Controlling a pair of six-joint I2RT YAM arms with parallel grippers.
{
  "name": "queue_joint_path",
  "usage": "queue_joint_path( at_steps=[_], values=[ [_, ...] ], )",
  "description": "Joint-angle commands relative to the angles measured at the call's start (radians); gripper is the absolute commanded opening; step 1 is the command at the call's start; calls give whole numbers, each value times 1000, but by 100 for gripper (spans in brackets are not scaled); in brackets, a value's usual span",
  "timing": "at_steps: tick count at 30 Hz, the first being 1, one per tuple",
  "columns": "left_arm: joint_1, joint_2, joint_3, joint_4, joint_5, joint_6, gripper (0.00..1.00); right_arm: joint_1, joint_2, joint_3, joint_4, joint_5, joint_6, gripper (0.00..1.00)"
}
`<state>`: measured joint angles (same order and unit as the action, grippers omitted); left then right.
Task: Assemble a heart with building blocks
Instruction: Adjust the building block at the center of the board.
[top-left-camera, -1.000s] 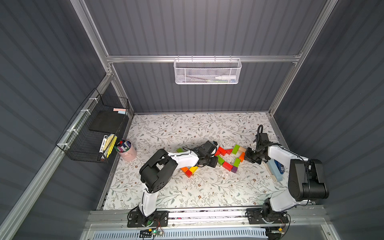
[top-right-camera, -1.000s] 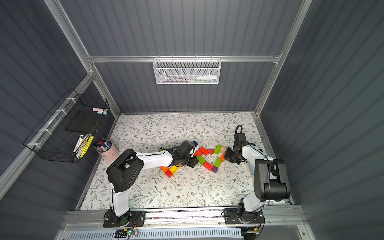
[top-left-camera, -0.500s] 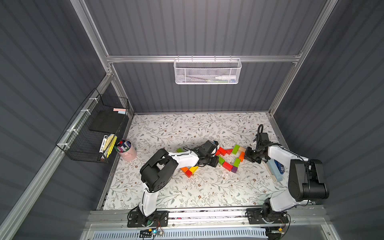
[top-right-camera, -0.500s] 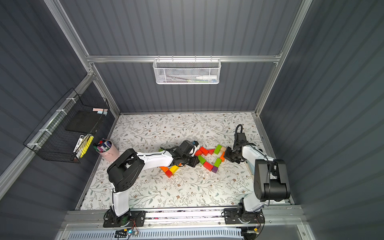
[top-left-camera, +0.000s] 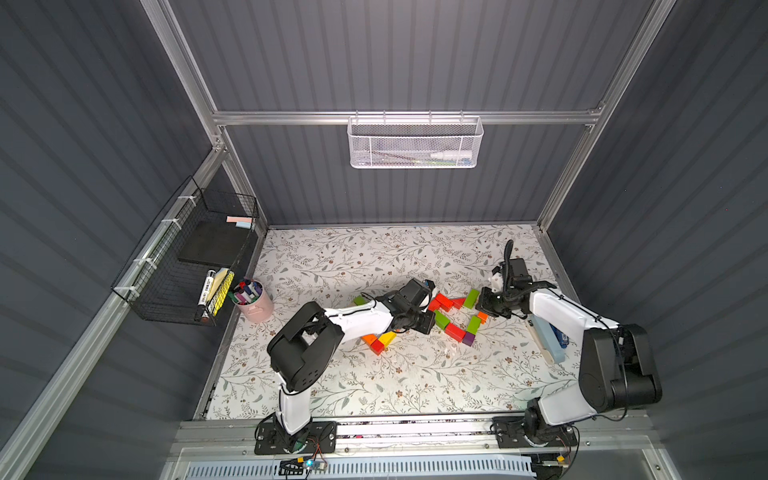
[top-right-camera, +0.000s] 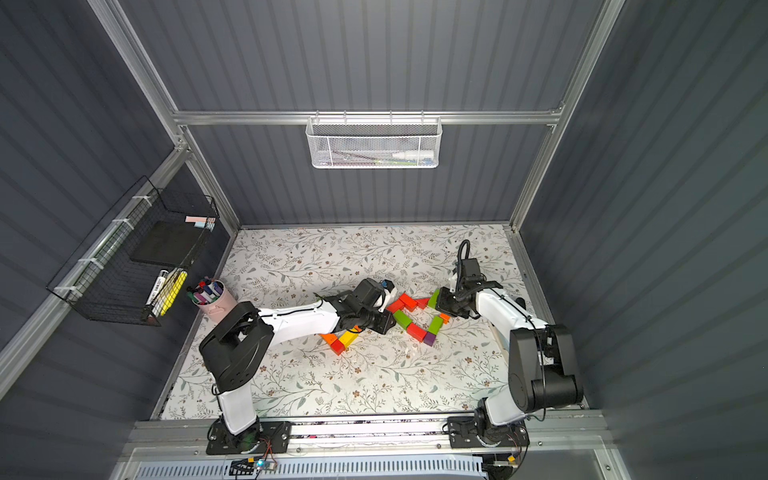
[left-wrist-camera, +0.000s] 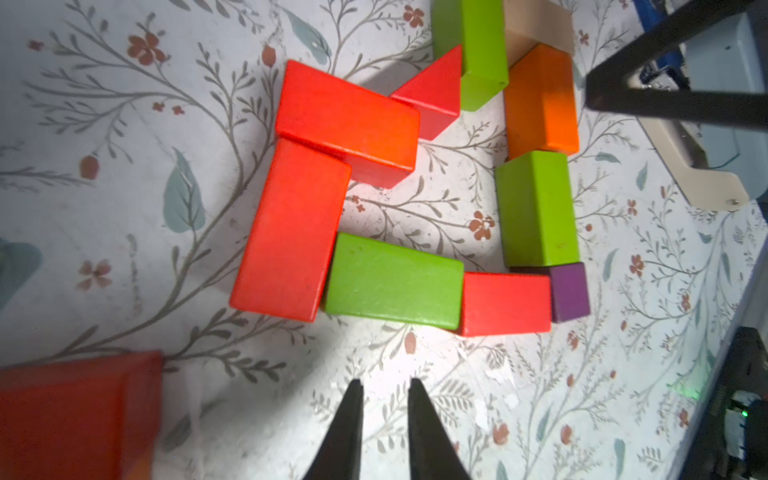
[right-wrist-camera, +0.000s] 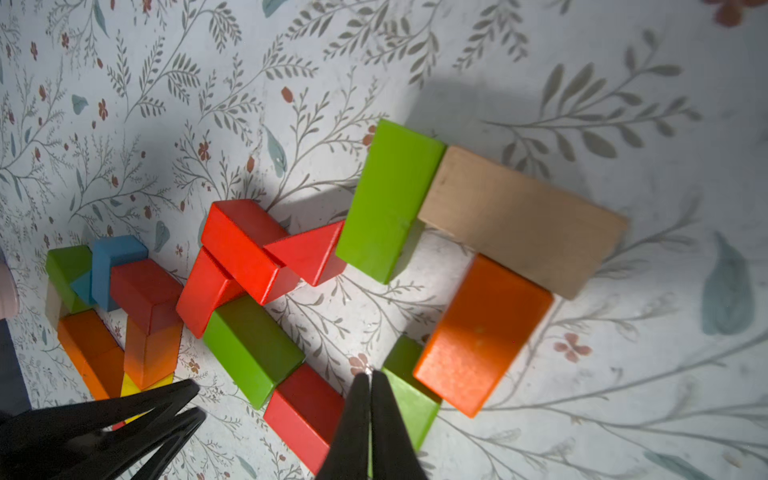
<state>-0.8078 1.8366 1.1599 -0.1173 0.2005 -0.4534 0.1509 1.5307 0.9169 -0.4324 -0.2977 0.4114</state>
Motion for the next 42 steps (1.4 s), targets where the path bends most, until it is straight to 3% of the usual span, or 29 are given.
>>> queue_joint_path(
  at_steps=[1,15,42],
  values=[
    [8,-71,-16,-51,-29,27,23,33,35,36,4,24,-19,9],
    [7,-83,-29,-28,-29,29,23,93,142,91,-69,122,-41,8],
    [8,-69,-27,-16,-25,36,23,96,106,64,-113,192,-65,6]
  ],
)
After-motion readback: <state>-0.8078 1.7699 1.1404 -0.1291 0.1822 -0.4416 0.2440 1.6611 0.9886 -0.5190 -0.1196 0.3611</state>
